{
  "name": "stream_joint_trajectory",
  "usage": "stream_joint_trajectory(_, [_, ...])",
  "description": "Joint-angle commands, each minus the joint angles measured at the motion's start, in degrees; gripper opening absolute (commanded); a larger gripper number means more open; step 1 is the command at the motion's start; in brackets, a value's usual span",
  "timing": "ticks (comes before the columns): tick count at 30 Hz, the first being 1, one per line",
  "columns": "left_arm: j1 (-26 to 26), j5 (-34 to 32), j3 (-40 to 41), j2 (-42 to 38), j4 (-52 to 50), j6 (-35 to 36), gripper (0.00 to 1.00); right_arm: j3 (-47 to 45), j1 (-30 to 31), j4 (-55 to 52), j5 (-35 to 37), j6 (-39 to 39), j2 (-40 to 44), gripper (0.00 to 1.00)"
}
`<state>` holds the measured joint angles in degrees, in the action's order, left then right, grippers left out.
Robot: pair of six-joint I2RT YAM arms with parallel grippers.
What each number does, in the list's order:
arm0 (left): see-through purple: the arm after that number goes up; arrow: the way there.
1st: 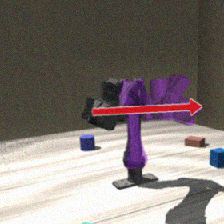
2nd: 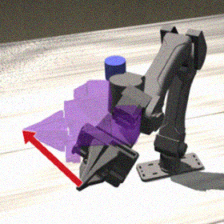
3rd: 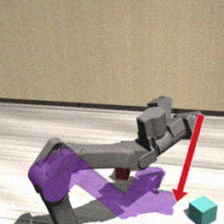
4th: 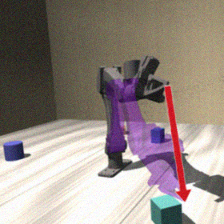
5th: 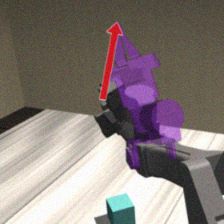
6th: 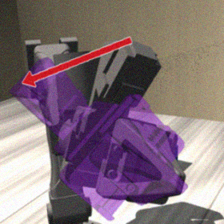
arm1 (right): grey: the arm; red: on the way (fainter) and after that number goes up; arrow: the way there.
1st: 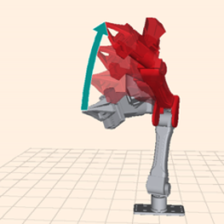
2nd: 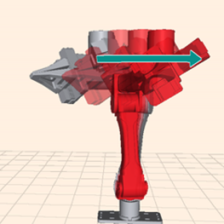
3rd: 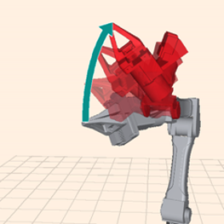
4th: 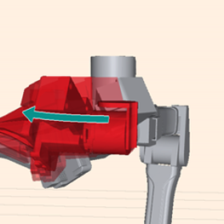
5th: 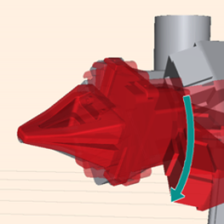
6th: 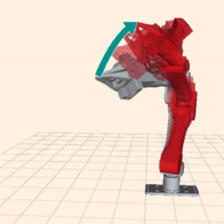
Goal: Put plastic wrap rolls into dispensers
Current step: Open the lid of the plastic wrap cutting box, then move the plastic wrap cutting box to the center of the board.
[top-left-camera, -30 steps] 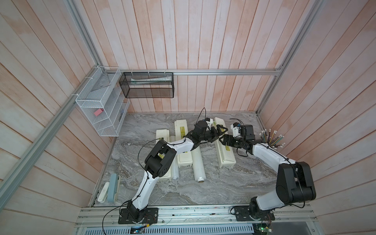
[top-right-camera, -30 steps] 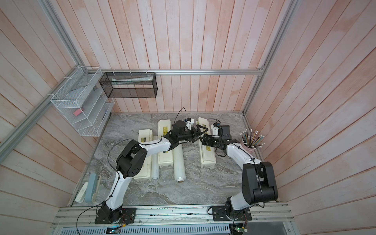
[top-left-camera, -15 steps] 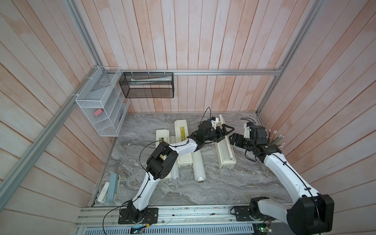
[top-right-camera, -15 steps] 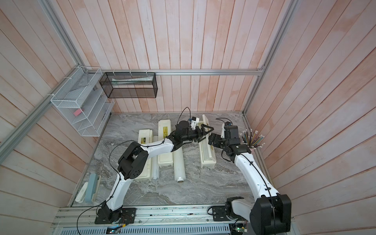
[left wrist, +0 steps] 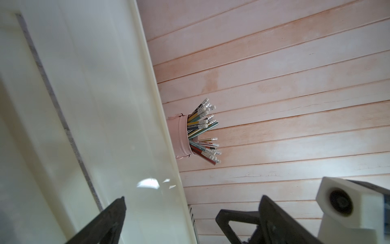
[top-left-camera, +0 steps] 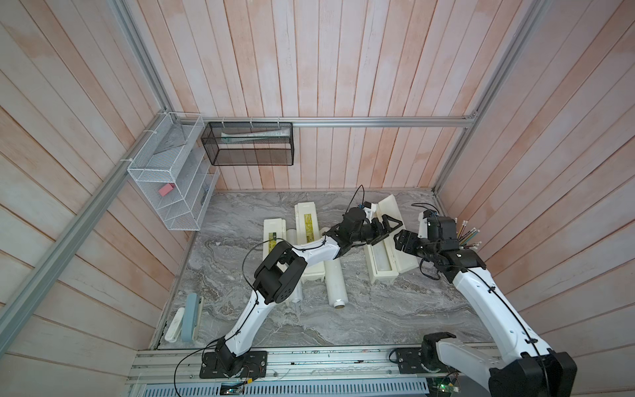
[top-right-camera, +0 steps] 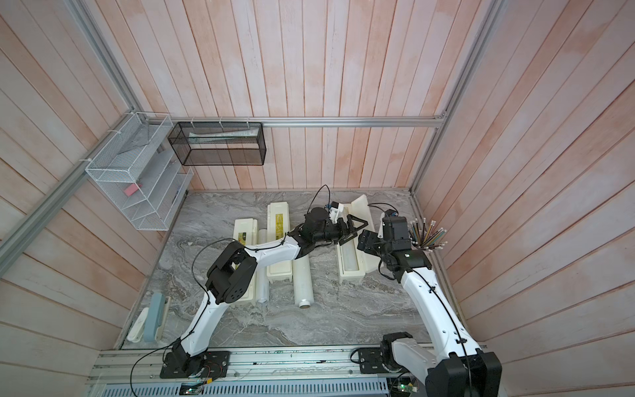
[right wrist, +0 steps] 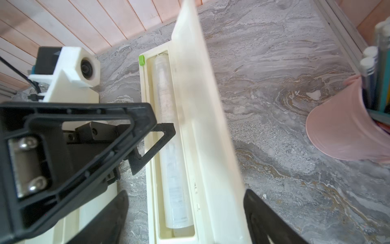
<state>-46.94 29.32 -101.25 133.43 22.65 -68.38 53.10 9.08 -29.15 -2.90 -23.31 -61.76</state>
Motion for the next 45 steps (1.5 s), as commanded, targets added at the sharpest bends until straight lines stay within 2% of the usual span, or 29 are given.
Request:
stream_joint_trajectory(1, [0.0,0.2,-1.5,0.1,-1.0,1.9,1.00,-1.4,0.5,0.8,-2.8,2.2,1.2,0.84])
stream_joint_trajectory(5, [0.4,0.0,0.0,-3.3,-3.8,5.8,1.00,-1.3,2.7,1.8,-3.0,3.1,-1.2,0.83])
stream_joint_trajectory(10, [1.6,-3.0,2.8,-11.0,-12.0,14.9,1.00,-1.6,5.4,3.7,0.6,2.8,-4.8,0.81])
stream_joint_trajectory(20, [7.0,-7.9,16.2,-27.8,-21.9,25.2,1.00,-1.2,9.5,9.1,5.0,3.1,-14.3,0.79])
stream_joint_trajectory(33, [13.9,-8.6,38.7,-44.6,-18.5,25.4,1.00,4.6,11.1,13.7,8.1,4.7,-27.0,0.74])
stream_joint_trajectory(38, [14.7,-8.9,43.0,-47.3,-18.0,25.4,1.00,7.1,11.9,13.0,10.0,4.4,-29.8,0.72])
stream_joint_trajectory(45, [15.6,-7.7,44.9,-47.4,-17.0,25.0,1.00,9.7,13.1,12.7,12.1,5.5,-33.6,0.68])
